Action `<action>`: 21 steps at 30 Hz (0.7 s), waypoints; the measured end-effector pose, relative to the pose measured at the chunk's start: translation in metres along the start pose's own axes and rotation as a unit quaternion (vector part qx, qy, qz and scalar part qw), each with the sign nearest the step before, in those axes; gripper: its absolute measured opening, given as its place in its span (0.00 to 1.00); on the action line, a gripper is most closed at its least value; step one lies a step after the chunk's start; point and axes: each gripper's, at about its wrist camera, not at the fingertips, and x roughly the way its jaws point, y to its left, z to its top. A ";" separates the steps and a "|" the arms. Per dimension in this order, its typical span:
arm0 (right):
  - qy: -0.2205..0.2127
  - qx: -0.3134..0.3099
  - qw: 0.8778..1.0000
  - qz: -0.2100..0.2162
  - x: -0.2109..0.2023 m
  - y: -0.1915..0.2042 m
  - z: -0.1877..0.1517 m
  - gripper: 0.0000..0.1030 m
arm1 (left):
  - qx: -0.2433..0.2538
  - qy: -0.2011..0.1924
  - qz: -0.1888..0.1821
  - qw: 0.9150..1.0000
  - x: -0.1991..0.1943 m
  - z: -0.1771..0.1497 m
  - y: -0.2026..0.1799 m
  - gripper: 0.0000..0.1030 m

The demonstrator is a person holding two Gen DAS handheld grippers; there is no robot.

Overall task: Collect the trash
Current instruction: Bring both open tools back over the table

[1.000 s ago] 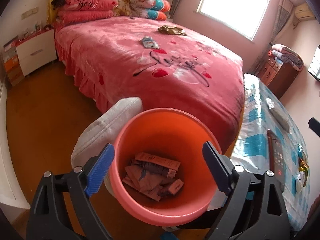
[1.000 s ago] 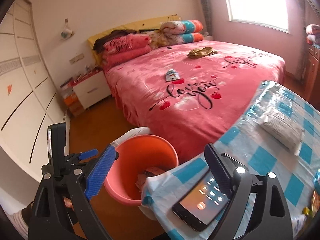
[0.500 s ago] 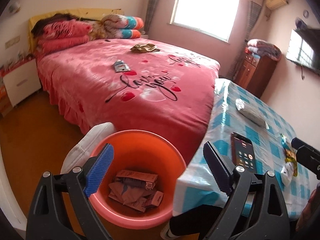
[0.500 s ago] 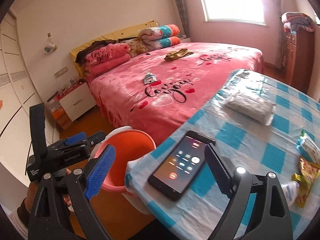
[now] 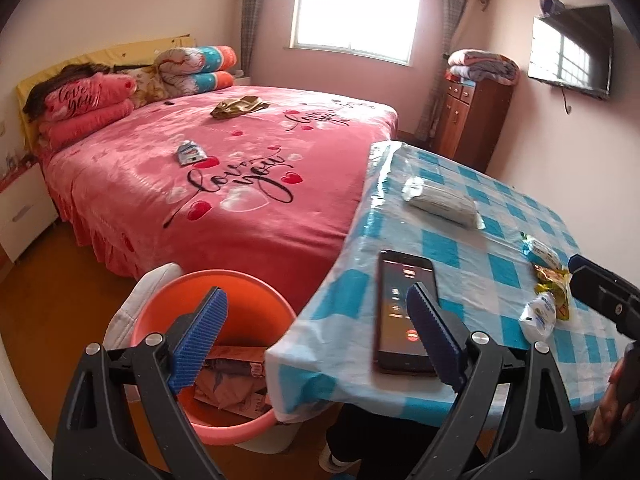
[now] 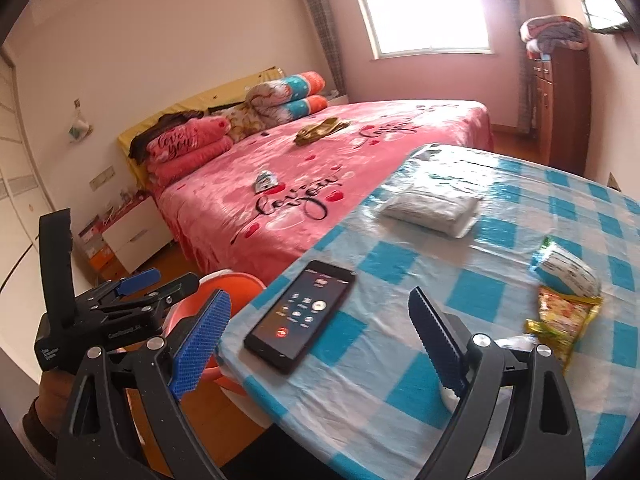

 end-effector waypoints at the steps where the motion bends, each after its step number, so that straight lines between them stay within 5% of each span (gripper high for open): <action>1: -0.003 0.005 1.000 -0.001 -0.003 -0.006 0.000 0.87 | 0.004 0.002 -0.002 1.000 0.000 0.001 -0.005 0.89; 11: -0.018 0.058 0.998 -0.027 -0.033 -0.069 -0.013 0.89 | 0.033 0.032 -0.028 0.999 0.008 0.008 -0.058 0.89; 17: -0.025 0.106 0.992 -0.057 -0.050 -0.118 -0.022 0.89 | 0.048 0.056 -0.074 0.995 0.015 0.010 -0.100 0.89; 21: -0.022 0.150 0.985 -0.076 -0.060 -0.157 -0.032 0.89 | 0.102 0.070 -0.115 0.986 0.020 0.001 -0.143 0.89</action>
